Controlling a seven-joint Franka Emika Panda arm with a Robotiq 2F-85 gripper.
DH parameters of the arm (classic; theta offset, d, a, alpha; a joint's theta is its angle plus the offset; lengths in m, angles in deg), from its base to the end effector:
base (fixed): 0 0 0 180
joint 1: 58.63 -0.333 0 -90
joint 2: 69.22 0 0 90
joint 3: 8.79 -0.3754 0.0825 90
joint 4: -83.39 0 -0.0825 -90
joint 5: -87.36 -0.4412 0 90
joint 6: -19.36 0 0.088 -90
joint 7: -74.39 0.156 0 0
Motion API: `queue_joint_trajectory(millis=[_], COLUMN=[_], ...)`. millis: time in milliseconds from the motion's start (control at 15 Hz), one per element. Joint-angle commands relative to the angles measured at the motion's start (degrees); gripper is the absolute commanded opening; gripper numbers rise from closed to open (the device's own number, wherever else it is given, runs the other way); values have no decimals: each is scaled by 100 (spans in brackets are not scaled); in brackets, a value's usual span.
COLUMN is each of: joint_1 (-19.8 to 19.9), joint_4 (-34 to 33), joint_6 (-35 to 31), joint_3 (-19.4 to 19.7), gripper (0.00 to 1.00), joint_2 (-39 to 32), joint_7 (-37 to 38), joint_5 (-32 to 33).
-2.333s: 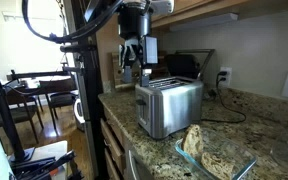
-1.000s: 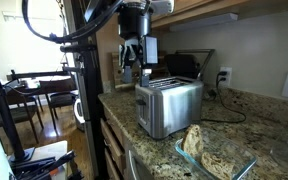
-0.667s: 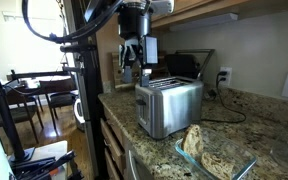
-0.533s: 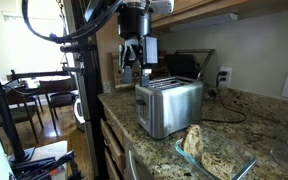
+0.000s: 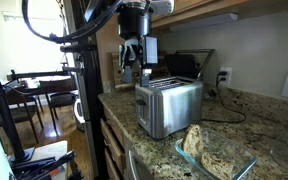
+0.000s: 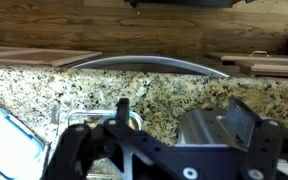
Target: Put the bread in the toaster
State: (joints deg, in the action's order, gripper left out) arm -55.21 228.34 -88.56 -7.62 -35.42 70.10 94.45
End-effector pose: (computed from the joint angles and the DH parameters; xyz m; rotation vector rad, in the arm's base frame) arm 0.3780 -0.0454 0.4485 3.0387 0.0607 -0.0973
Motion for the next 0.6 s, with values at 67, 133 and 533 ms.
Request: queue_joint_trajectory(millis=[67,133,533], joint_1=[-54,-54,-36], joint_4=[-10,-10,-51], joint_6=[15,15,-59], joint_3=[44,42,45], gripper=[100,100,100], joint_2=[-1,-3,-104], joint_7=[25,30,54], joint_5=[24,23,41])
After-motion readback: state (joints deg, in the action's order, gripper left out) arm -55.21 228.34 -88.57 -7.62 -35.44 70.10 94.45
